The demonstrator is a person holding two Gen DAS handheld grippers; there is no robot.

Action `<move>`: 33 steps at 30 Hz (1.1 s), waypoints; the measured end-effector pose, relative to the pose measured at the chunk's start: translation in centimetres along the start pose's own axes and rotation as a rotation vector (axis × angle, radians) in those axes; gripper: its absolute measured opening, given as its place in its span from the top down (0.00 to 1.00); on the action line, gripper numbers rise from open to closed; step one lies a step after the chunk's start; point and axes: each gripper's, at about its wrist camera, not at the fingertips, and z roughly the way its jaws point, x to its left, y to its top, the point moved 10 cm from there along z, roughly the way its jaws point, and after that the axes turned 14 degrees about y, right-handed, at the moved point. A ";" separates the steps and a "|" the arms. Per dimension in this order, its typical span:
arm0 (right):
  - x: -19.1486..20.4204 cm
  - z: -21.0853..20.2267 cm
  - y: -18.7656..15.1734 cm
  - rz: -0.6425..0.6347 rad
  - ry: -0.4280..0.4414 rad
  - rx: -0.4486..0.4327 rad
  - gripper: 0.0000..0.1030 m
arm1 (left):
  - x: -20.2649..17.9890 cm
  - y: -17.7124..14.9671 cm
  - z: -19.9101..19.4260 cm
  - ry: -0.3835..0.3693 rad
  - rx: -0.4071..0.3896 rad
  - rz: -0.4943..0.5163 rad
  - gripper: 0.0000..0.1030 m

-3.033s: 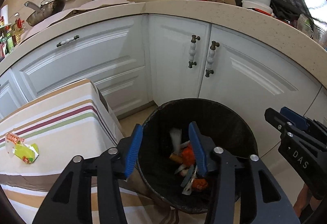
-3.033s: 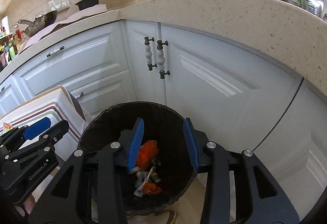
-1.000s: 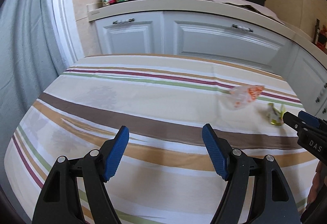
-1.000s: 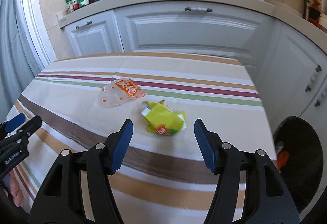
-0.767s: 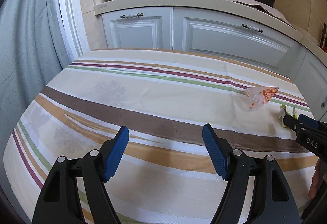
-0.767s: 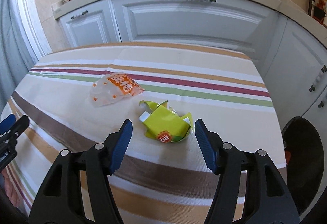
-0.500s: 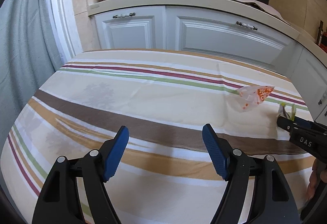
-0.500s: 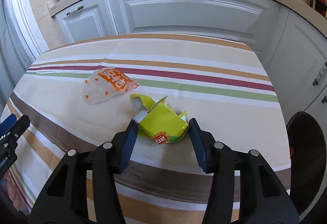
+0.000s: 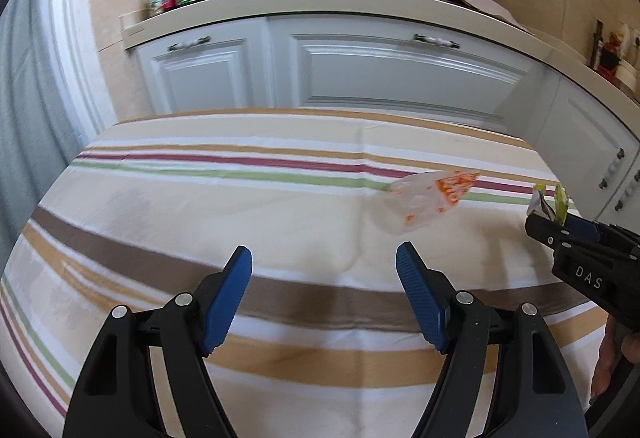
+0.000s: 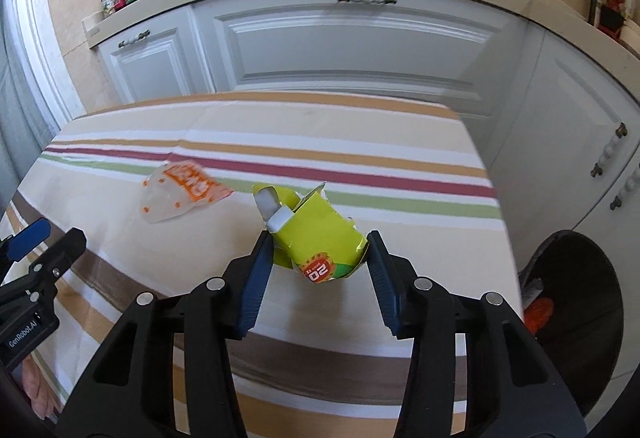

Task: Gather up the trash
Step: 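Grasp the clear orange-dotted snack bag with the left gripper while the right gripper holds the wrapper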

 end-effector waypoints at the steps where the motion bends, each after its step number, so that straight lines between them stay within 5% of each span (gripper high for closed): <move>1: -0.4 -0.2 0.1 0.002 -0.004 -0.004 0.55 | -0.4 0.2 0.0 -0.005 -0.003 0.008 0.28; 19: -5.1 -0.6 1.4 0.036 -0.027 -0.035 0.55 | -8.0 3.2 3.0 -0.059 -0.032 0.186 0.23; 25: -5.6 -0.9 1.7 0.044 -0.020 -0.050 0.55 | -9.4 2.7 4.7 -0.088 0.021 0.249 0.23; 28: -5.7 -0.9 1.7 0.045 -0.017 -0.053 0.55 | -9.4 2.5 4.7 -0.097 0.031 0.250 0.40; 33: -5.6 -0.8 1.6 0.048 -0.011 -0.051 0.55 | -9.7 2.0 4.6 -0.118 0.048 0.264 0.53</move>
